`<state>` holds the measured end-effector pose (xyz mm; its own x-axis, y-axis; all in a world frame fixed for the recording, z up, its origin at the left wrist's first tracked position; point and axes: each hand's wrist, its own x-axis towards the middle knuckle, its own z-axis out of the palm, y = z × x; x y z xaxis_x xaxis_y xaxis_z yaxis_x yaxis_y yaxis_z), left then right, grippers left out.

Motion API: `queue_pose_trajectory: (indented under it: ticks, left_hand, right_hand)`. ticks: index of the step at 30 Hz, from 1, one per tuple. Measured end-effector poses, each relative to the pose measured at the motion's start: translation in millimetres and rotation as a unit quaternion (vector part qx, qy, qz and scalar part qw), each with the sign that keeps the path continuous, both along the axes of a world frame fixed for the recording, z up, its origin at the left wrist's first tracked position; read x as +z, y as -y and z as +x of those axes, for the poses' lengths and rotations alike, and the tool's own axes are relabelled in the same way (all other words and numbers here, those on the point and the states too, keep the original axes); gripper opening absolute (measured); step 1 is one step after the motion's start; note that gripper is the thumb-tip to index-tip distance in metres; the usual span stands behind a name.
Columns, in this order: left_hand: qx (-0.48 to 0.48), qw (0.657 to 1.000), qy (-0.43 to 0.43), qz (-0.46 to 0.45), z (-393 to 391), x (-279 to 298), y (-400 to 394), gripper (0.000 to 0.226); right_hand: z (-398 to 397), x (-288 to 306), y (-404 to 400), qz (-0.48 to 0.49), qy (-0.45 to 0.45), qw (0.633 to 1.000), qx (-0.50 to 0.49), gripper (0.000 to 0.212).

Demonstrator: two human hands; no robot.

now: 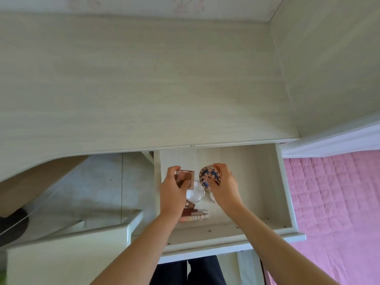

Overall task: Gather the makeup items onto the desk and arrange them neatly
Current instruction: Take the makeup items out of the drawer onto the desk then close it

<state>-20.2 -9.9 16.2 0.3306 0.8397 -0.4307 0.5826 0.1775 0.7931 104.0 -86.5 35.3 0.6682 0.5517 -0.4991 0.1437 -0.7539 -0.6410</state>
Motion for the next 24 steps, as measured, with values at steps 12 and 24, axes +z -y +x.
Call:
queue_pose_trajectory:
  ticks: [12,24]
  left_hand:
    - [0.083,0.992,0.062,0.075,-30,73,-83,0.042]
    - [0.138,0.982,-0.005,0.131,-18,65,-174,0.043]
  right_hand:
    - [-2,83,-87,0.120,0.004,0.993,0.005,0.045]
    - [20,70,-188,0.108,-0.010,0.992,0.072,0.048]
